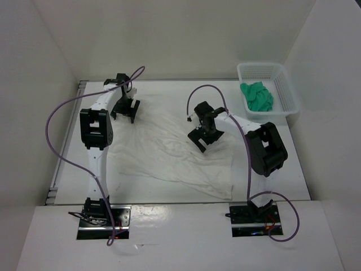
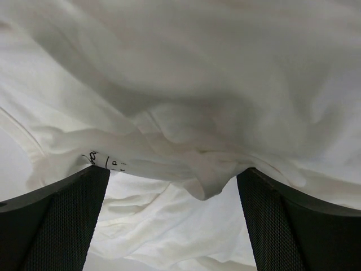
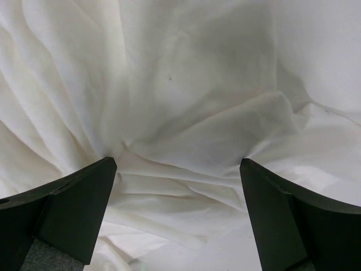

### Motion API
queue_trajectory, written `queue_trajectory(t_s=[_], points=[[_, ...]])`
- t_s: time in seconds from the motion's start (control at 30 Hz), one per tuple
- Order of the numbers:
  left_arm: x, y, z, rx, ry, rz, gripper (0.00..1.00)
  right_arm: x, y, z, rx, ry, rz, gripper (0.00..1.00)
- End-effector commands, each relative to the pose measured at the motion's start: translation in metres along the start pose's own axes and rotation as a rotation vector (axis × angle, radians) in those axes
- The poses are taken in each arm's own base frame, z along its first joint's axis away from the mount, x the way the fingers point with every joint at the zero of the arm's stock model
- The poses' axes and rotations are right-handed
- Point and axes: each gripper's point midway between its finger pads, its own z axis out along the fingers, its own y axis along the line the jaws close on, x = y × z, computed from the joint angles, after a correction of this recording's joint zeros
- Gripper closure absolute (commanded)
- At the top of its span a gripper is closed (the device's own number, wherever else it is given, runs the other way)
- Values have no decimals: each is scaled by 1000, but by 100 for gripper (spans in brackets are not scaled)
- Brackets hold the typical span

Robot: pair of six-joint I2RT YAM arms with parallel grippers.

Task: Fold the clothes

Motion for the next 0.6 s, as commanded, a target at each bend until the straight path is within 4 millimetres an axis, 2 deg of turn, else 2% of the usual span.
queue_trajectory(t_s=[0.0,0.07,0.1,0.13,0.2,0.23,0.27,0.33,0.5,0.57], points=[[-21,-9,59,-17,-25,-13,1,8,16,-14,-12,8,-20,1],[-20,-9,68,-14,2,-10,1,7,21,-14,-15,7,-24,1],[-31,-9,60,-5,-19,-12,2,4,26,-17,-18,-3,-39,1],[-30,-15,70,-1,1,-1,2,7,26,-18,-20,7,-39,1],[-28,-16,68,2,36,-8,2,6,30,-18,-23,7,-51,1],[-44,-14,69,-2,-1,-12,3,4,33,-21,-23,-4,-50,1],[-49,-16,68,11,-11,-22,3,4,33,-21,-23,-5,-50,1],[-45,-22,78,6,8,-10,3,4,33,-21,-23,-5,-50,1],[-54,-37,73,10,-22,18,3,11,42,-11,-53,29,-60,1],[-54,-39,77,-10,-22,39,3,11,42,-10,-54,40,-60,1]])
